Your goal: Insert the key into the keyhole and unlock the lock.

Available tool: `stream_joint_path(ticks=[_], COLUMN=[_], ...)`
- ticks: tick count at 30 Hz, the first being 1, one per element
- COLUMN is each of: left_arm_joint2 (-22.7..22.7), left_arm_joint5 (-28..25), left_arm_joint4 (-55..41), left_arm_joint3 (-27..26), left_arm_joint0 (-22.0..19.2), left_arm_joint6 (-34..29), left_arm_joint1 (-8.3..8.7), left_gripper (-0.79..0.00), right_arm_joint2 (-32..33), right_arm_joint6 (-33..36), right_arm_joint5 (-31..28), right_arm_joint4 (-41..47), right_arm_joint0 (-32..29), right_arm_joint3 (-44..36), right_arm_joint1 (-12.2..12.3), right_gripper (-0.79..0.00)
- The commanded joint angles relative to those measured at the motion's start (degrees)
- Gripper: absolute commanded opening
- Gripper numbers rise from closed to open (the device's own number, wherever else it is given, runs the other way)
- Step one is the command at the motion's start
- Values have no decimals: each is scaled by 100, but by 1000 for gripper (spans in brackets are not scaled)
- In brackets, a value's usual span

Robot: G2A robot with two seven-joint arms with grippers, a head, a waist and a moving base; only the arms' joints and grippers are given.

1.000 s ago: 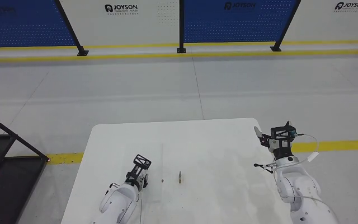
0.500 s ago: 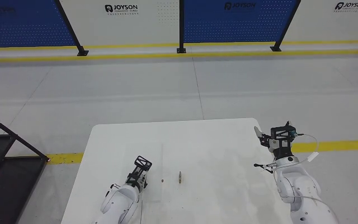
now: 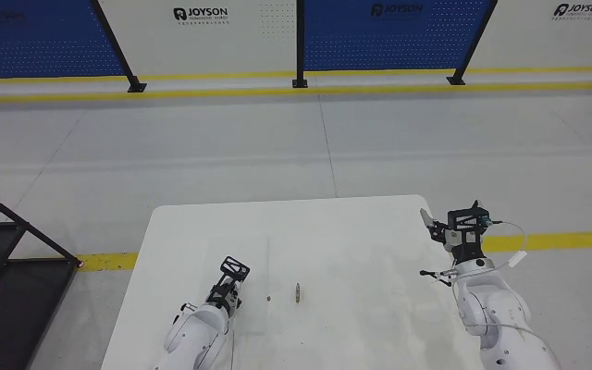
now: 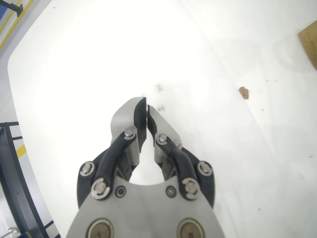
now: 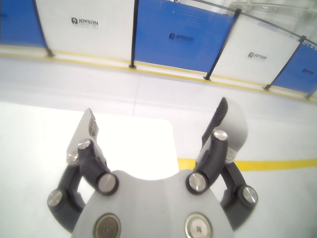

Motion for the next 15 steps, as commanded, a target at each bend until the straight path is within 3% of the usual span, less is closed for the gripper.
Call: stream_joint_path(ticks=[1, 11, 15], left_arm_joint2=[-20, -375, -577], left_arm_joint5=[2, -242, -295], left_arm_joint4=[2, -76, -161], left_arm_joint3=[-49, -671, -865], left_arm_joint0=[37, 610, 820], left_arm_joint6=[10, 329, 737], left_arm_joint1=[2, 71, 97], left_gripper=[-785, -785, -785], right_arm_joint2=[0, 0, 0], right_arm_joint6=[0, 0, 0], right_arm_joint5=[0, 0, 0], right_arm_joint4=[0, 0, 0], right_arm_joint0=[0, 0, 0], right_arm_joint3=[0, 0, 0], right_arm_joint1=[0, 0, 0], right_gripper=[0, 0, 0])
